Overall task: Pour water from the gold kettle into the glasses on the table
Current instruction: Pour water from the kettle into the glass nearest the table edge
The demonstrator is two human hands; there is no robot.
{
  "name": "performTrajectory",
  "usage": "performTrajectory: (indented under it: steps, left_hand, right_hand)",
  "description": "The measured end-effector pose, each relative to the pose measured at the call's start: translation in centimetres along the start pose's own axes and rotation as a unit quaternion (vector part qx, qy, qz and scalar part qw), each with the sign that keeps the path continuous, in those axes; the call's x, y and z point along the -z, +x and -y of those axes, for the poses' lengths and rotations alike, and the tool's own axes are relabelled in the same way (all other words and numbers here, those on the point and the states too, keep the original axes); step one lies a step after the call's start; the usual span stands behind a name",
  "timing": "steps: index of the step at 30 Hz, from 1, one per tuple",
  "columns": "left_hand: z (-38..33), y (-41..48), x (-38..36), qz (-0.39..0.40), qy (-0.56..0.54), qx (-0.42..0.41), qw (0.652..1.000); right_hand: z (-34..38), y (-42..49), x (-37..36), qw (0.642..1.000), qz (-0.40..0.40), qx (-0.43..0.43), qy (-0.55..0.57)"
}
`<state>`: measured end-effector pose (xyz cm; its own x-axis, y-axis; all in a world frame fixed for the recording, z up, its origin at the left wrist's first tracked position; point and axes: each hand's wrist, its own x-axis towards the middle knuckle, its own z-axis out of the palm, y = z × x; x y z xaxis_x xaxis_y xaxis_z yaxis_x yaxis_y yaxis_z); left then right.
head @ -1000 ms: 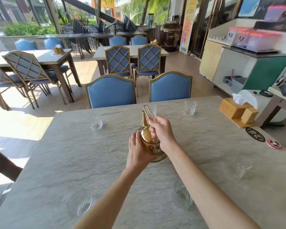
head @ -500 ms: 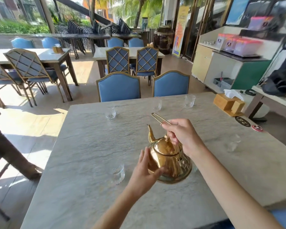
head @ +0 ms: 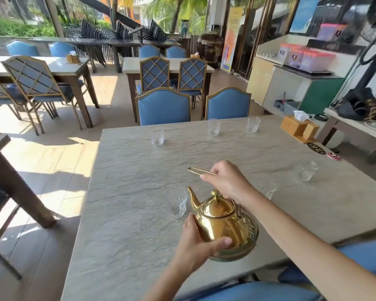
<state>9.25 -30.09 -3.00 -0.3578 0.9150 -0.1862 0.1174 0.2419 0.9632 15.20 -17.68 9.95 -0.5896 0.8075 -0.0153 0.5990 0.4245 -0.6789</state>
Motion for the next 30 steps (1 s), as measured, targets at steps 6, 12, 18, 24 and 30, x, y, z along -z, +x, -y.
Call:
performTrajectory:
  steps: [6, 12, 18, 24, 30]
  left_hand:
    - [-0.5, -0.6, 1.1, -0.008, 0.009, 0.024, 1.0]
    - [-0.7, -1.0, 1.3, -0.006, -0.015, 0.05, 0.999]
    - [-1.4, -1.3, 1.7, -0.01, -0.023, 0.049, 0.999]
    - [-1.8, -1.2, 2.0, -0.006, -0.045, 0.057, 0.997]
    - [-2.2, -1.4, 1.8, -0.007, -0.052, 0.05, 0.997]
  right_hand:
    - [2.1, 1.2, -1.7, 0.991, 0.024, 0.006, -0.129]
    - [3.2, 1.7, -2.7, 0.986, 0.048, -0.006, -0.161]
    - [4.1, 2.3, -3.0, 0.976, 0.056, -0.023, -0.209]
    - [4.7, 2.7, -2.8, 0.97, 0.071, -0.034, -0.23]
    - [5.2, 2.7, -2.5, 0.963, 0.083, -0.029, -0.256]
